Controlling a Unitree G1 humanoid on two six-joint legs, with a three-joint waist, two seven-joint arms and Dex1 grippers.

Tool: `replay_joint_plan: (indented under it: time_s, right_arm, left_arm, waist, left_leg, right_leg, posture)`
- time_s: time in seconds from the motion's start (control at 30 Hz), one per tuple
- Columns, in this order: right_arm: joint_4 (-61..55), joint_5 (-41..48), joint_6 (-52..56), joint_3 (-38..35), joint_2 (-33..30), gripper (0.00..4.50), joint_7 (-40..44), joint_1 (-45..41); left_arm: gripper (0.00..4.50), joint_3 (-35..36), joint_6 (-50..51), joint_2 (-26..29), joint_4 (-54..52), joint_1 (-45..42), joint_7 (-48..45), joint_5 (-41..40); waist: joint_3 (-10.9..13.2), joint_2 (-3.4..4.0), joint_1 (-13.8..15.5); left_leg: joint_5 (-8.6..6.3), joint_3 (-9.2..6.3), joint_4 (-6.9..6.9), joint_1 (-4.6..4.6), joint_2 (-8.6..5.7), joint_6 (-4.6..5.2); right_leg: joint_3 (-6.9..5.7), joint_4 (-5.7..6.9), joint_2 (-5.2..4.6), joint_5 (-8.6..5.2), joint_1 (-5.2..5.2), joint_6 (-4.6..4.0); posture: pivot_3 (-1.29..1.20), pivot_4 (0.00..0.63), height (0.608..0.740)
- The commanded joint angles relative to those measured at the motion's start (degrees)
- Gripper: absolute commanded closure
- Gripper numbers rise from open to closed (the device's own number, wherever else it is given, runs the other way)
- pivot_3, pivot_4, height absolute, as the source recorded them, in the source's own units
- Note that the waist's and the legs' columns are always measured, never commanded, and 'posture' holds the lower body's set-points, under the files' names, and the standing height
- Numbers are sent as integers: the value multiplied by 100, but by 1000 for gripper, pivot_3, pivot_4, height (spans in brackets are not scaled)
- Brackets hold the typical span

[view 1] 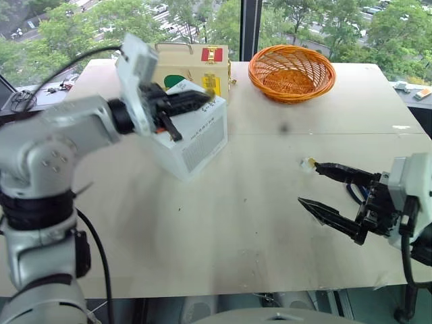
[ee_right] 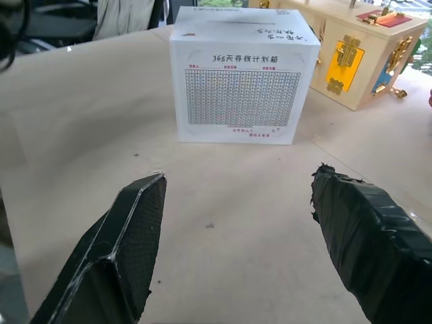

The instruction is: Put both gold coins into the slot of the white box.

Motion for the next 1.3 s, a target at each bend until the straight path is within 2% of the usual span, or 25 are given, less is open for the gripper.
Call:
replay_joint_plan:
  time_s: [0.03, 0.23, 0.37, 0.8, 1.1, 1.23, 1.3]
  right_arm:
    - [174, -232, -220, 184, 56, 829, -8, -488]
    - [372, -507, -189, 527, 124, 829, -105, -1098]
    - [295, -376, -86, 469, 112, 829, -172, -1151]
    - [142, -481, -27, 481, 188, 829, -197, -872]
    - [159, -573, -15, 477, 166, 829, -89, -827]
    - [192, -554, 2, 482, 179, 738, -118, -840]
    - [193, -631, 19, 534, 197, 738, -167, -829]
  left_arm:
    - [4500, -543, -149, 355, 907, -475, -591, 775]
    - [4500, -1363, -733, 261, 1881, -1040, -1314, 1904]
    - [4500, -1585, -596, 220, 2155, -1227, -1509, 2311]
    - [4500, -1532, 13, 210, 1870, -1131, -1894, 2548]
    - [4500, -1564, -341, 185, 1243, -813, -1634, 3006]
    - [3271, -1161, -515, 59, 1068, -695, -1447, 2942]
    - [2274, -796, -557, -43, 1029, -684, -1427, 2742]
  waist:
    - [0, 0, -7]
    - [3, -5, 35]
    - [2, -6, 40]
    - [2, -6, 32]
    - [1, -6, 28]
    - [0, -6, 29]
    - [1, -6, 29]
  left_leg:
    - [0, -1, 0, 0, 0, 0]
    - [0, -2, -5, -24, -2, 0]
    - [1, -9, 14, -88, -2, -1]
    - [-1, -12, 74, -90, 0, 1]
    - [-1, -14, 78, -85, 0, 1]
    - [0, -13, 82, -83, 0, 1]
    - [0, -14, 85, -83, -1, 1]
  right_leg:
    - [-1, -1, 0, 0, 0, 0]
    - [-10, -5, -6, 13, -12, -20]
    - [-20, -6, -8, 28, -63, -2]
    - [-23, 19, -11, 22, -52, 1]
    - [-22, 36, -11, 26, -51, 2]
    - [-19, 44, -12, 26, -51, 3]
    - [-21, 50, -12, 25, -52, 3]
  posture:
    - [0, 150, 740]
    - [0, 150, 740]
    - [0, 150, 740]
    - [0, 150, 740]
    - [0, 150, 740]
    - [0, 150, 740]
    - [0, 150, 740]
